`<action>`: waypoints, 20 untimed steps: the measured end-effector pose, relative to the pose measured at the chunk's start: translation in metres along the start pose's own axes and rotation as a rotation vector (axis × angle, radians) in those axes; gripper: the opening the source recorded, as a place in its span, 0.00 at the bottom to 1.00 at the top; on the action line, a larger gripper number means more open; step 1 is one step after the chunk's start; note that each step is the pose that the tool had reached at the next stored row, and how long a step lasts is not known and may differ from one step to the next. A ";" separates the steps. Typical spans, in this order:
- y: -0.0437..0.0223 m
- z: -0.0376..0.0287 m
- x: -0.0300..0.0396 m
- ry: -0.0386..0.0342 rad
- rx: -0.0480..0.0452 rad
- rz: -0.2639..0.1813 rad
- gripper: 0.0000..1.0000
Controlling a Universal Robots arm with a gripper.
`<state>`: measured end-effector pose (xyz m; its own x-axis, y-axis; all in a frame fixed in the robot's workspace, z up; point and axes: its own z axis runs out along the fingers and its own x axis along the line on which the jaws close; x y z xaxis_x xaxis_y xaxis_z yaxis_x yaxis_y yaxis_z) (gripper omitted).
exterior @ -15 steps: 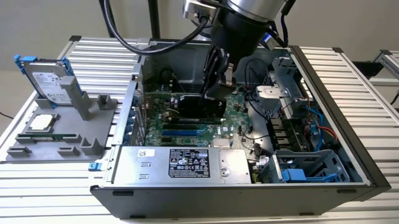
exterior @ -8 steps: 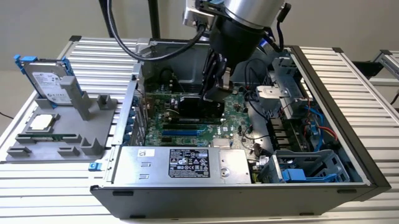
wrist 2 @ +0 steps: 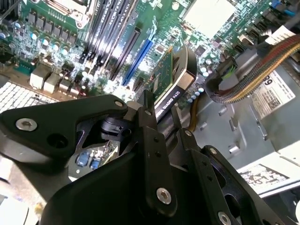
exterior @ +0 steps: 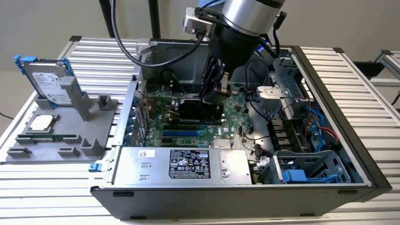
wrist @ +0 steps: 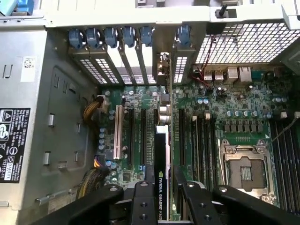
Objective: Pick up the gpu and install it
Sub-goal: 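Insert the gpu into the slot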
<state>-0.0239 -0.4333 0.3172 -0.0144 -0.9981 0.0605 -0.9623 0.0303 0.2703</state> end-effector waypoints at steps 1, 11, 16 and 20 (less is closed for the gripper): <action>-0.0004 0.0017 -0.0003 -0.0007 0.0000 0.000 0.00; -0.0024 0.0162 -0.0014 -0.0216 0.0006 -0.004 0.00; -0.0006 0.0253 -0.0018 -0.0259 0.0007 -0.005 0.00; -0.0010 0.0308 -0.0021 -0.0354 0.0007 -0.007 0.00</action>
<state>-0.0312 -0.4329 0.2872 -0.0169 -0.9996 0.0245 -0.9626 0.0229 0.2699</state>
